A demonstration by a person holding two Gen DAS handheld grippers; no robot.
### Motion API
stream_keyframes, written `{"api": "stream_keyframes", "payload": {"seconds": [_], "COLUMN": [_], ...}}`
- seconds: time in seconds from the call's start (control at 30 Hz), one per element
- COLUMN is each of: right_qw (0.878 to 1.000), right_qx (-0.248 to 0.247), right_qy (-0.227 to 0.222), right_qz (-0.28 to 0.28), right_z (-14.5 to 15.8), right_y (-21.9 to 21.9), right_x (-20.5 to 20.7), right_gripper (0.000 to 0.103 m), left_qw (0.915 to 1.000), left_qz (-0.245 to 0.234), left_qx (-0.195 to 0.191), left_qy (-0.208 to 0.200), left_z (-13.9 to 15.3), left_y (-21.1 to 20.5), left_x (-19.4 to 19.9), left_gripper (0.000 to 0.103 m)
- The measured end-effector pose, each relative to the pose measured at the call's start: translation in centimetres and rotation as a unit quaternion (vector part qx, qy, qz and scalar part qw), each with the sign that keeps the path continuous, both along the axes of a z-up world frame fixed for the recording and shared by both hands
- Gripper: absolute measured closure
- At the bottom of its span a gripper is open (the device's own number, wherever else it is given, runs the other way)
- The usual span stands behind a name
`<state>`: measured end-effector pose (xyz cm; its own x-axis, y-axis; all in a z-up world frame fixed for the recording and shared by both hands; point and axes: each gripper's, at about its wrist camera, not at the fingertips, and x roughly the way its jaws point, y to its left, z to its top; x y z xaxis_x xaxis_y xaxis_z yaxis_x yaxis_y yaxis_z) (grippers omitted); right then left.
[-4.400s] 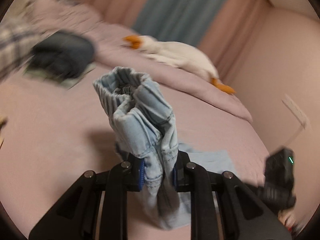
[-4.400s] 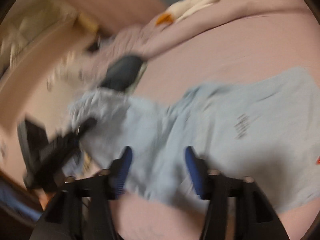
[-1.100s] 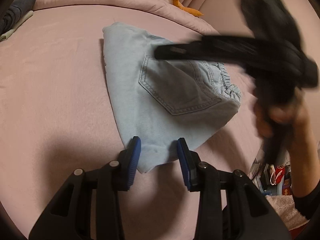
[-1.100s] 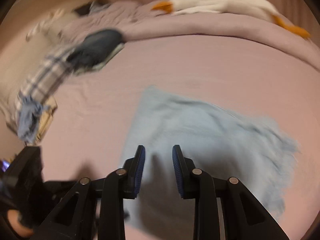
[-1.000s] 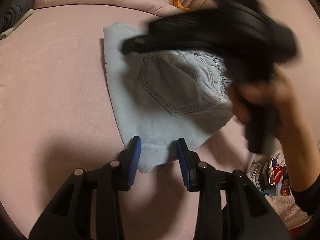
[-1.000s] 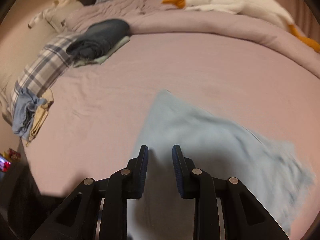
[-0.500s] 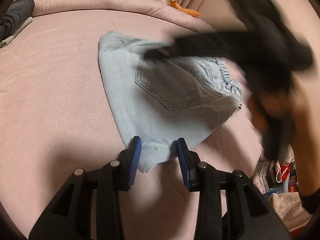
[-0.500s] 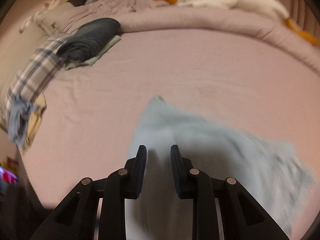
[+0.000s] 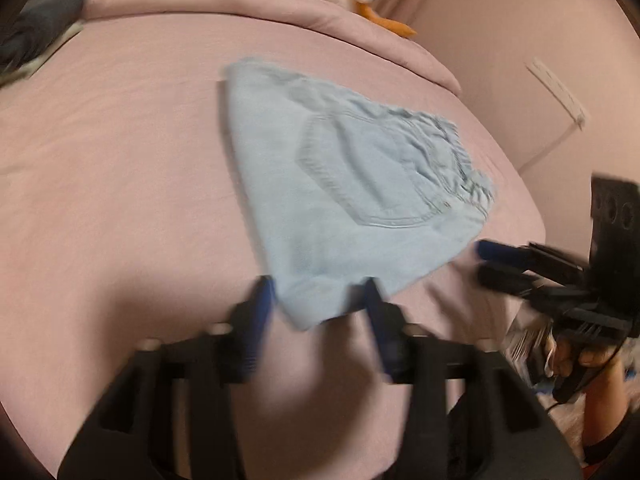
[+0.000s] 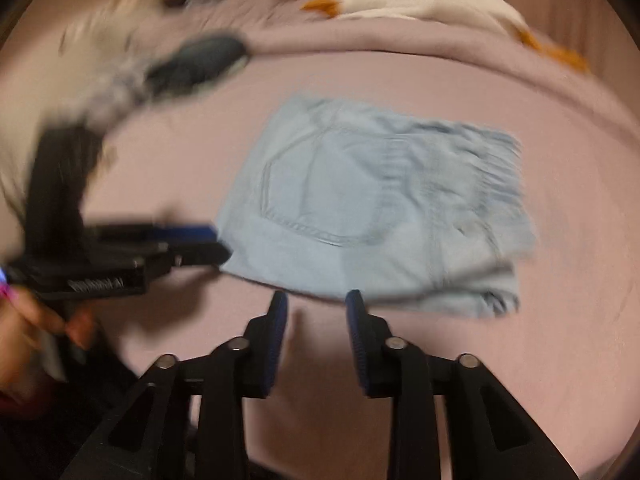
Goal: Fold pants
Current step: 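Grasp the elastic waistband with the right tool and lift it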
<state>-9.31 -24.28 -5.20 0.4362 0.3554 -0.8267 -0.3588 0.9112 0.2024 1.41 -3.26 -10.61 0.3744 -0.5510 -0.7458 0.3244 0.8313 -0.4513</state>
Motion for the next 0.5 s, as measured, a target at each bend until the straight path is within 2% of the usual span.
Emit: {"api": "stream_keyframes", "payload": {"seconds": [0.03, 0.07, 0.1, 0.17, 0.2, 0.23, 0.3, 0.4, 0.5], "right_qw": [0.999, 0.996, 0.992, 0.974, 0.962, 0.944, 0.921, 0.908, 0.911], "right_qx": [0.03, 0.059, 0.089, 0.165, 0.204, 0.253, 0.294, 0.313, 0.323], "right_qy": [0.002, 0.003, 0.007, 0.029, 0.04, 0.055, 0.077, 0.101, 0.105], "right_qz": [-0.029, -0.062, -0.094, -0.152, -0.177, -0.206, -0.242, -0.259, -0.236], "right_z": [0.4, 0.6, 0.6, -0.2, -0.7, -1.7, -3.2, -5.0, -5.0], "right_y": [-1.7, -3.7, -5.6, -9.4, -11.1, -13.0, -15.0, -15.7, -15.0], "right_x": [-0.1, -0.2, -0.2, -0.2, -0.3, -0.2, 0.0, 0.8, 2.0], "right_gripper": [0.046, 0.031, 0.026, 0.025, 0.025, 0.024, 0.021, 0.02, 0.02], "left_qw": [0.9998, 0.9992, 0.9982, 0.996, 0.9939, 0.9922, 0.9886, 0.9837, 0.9806], "left_qz": [0.011, 0.021, 0.032, 0.045, 0.048, 0.051, 0.052, 0.051, 0.043], "left_qx": [-0.014, -0.032, -0.047, -0.069, -0.087, -0.1, -0.123, -0.147, -0.161], "left_qy": [0.004, 0.009, 0.018, 0.035, 0.048, 0.055, 0.07, 0.09, 0.102], "left_z": [0.1, 0.2, 0.1, -0.2, -0.5, -0.7, -1.0, -1.2, -1.3], "left_y": [0.8, 1.5, 2.3, 3.3, 3.7, 3.8, 3.9, 3.3, 2.6], "left_x": [-0.1, -0.1, 0.0, 0.2, 0.6, 0.8, 1.1, 2.1, 3.6], "left_gripper": [0.042, 0.042, 0.042, 0.042, 0.042, 0.042, 0.042, 0.042, 0.043]}}
